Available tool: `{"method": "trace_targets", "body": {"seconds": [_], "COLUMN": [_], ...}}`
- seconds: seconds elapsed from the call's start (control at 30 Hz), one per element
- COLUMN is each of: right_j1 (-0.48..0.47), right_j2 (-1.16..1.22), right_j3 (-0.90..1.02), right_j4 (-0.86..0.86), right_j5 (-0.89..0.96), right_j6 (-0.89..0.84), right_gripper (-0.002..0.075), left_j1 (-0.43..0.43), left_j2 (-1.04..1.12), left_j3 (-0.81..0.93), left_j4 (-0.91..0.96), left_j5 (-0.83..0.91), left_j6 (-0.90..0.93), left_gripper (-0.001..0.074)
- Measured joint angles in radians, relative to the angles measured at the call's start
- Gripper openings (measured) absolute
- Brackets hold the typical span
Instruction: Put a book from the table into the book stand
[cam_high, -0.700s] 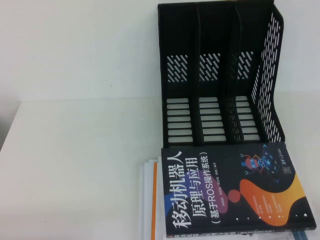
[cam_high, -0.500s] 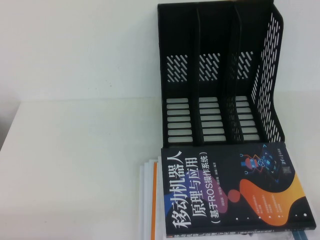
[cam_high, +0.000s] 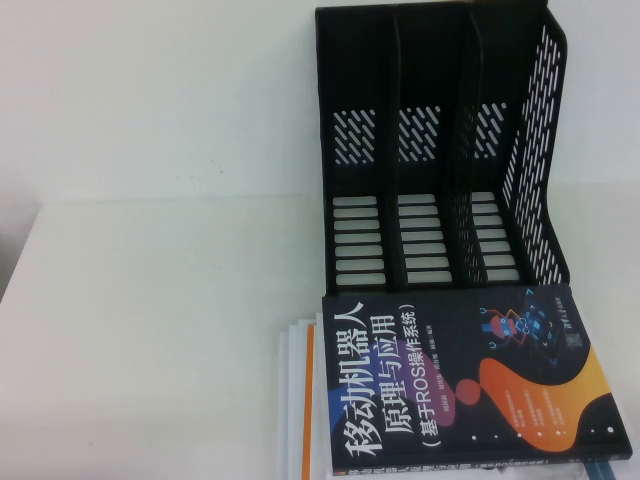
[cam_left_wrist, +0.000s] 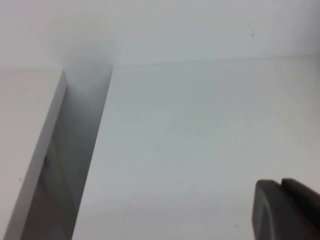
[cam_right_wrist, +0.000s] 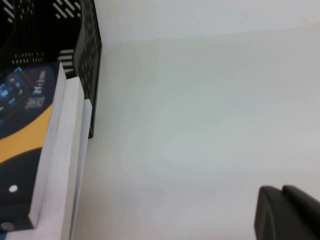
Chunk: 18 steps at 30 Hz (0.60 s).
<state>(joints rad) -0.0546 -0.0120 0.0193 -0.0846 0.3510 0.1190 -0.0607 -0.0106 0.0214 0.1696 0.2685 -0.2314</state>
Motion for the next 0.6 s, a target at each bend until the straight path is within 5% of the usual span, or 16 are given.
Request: {"method": "trace_targets", "body": {"seconds": [0.6], "right_j1": [0.0], "right_j2": [0.0], "right_j3": [0.007], "right_j4": [0.0], "right_j5": [-0.047], "right_j6": [-0.008], "right_gripper": [-0.0003], "left_j1": [0.0], "left_j2": [0.0], "left_j3": [0.0], "left_j4": [0.01], "left_j5": [-0.384], "left_j6": [0.0], "left_gripper": [-0.0004]}}
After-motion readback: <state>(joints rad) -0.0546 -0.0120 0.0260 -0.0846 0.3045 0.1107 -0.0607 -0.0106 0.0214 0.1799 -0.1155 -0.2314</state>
